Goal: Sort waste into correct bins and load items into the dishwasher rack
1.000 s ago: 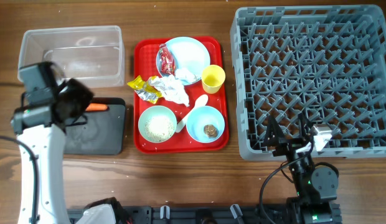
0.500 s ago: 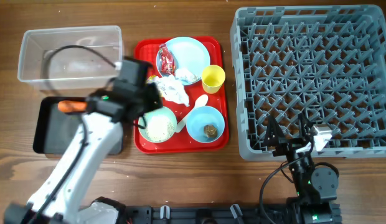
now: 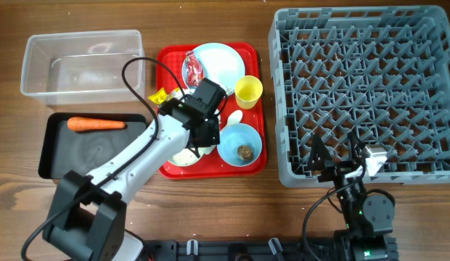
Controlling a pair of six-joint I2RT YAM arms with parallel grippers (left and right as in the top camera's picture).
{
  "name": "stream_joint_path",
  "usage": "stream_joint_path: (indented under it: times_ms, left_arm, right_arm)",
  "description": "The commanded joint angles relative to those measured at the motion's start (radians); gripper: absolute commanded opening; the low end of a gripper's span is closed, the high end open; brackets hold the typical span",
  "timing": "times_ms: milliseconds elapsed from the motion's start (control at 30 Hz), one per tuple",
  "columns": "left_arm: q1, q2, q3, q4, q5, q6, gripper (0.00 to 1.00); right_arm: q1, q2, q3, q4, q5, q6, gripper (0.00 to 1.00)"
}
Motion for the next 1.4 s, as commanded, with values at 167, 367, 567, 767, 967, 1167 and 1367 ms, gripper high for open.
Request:
stream_joint_path:
  times_ms: [167,367,567,767,967,1167,1367]
  left_arm:
    - [-0.006,0.022,0.013,0.003,-0.005,-0.014,0.13]
    - [-0.005,0.022,0.014,0.043,0.051,-0.008,0.04]
    - [-0.005,0.019,0.015,0.075,0.050,-0.003,0.04]
    - [-0.006,0.017,0.014,0.062,0.050,-0.010,0.04]
    - [-0.006,0.016,0.023,0.058,0.036,-0.033,0.10]
    - [-0.007,-0.026,0.064,0.016,0.023,-0.065,0.14]
    - [-0.010,-0.044,0.060,-0.068,-0.043,-0.121,0.19]
  right_arm:
    - [0.006,-0.007,-0.001,0.003,0.013,-0.007,1.00]
    - [0.006,-0.007,-0.001,0.003,0.013,-0.008,1.00]
    - [0.006,-0.007,-0.001,0.003,0.013,-0.008,1.00]
    - [0.006,-0.007,-0.001,0.003,0.013,-0.007,1.00]
    - [0.006,-0.007,-0.001,0.003,0.013,-0.008,1.00]
    - [0.006,-0.007,-0.001,0.003,0.013,-0.008,1.00]
    - [0.006,-0.007,-0.001,0.003,0.013,-0.007,1.00]
